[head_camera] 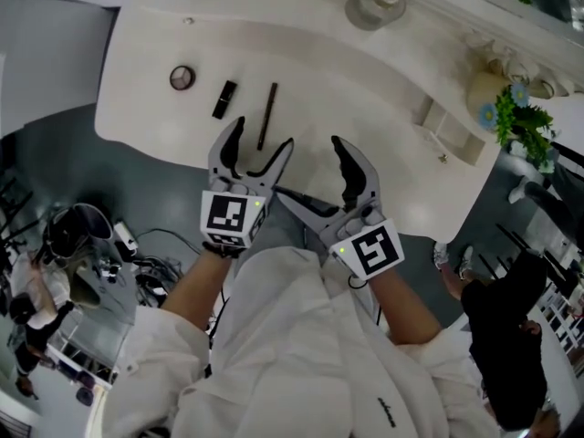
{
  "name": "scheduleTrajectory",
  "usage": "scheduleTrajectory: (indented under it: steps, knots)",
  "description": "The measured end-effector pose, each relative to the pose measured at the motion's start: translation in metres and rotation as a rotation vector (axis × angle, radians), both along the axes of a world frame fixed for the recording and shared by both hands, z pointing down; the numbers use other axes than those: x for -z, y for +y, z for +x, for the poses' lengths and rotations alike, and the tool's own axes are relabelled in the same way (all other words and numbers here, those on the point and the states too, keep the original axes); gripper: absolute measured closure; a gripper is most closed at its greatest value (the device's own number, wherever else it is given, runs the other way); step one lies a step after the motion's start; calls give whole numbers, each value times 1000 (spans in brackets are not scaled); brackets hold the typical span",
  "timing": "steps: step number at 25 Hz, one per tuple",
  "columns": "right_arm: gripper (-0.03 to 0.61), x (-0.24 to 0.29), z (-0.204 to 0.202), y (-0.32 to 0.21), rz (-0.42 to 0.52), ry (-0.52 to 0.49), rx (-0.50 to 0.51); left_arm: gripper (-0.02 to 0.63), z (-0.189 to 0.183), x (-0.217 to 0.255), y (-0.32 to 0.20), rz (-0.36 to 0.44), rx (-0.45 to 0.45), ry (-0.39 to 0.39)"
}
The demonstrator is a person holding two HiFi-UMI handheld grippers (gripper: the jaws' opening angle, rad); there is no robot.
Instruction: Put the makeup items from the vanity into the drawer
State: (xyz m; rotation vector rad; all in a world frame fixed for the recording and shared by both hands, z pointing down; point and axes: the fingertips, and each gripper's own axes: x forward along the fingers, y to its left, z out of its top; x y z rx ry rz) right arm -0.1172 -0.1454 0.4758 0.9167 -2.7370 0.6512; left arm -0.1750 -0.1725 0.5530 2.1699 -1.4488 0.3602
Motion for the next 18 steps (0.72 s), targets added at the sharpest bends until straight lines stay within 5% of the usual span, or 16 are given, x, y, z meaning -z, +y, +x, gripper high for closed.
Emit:
scheduleTrajectory:
  steps: [4, 7, 18]
  knots:
    - [91, -14, -7, -3, -20, -3, 3, 232, 2, -7, 1, -4, -2, -2]
    - [91, -22, -9, -4, -41, -4, -2, 391, -2, -8, -1, 19, 26, -56]
    - [94, -28, -10, -7, -67, -7, -9, 415, -9, -26, 0, -118, 40, -151]
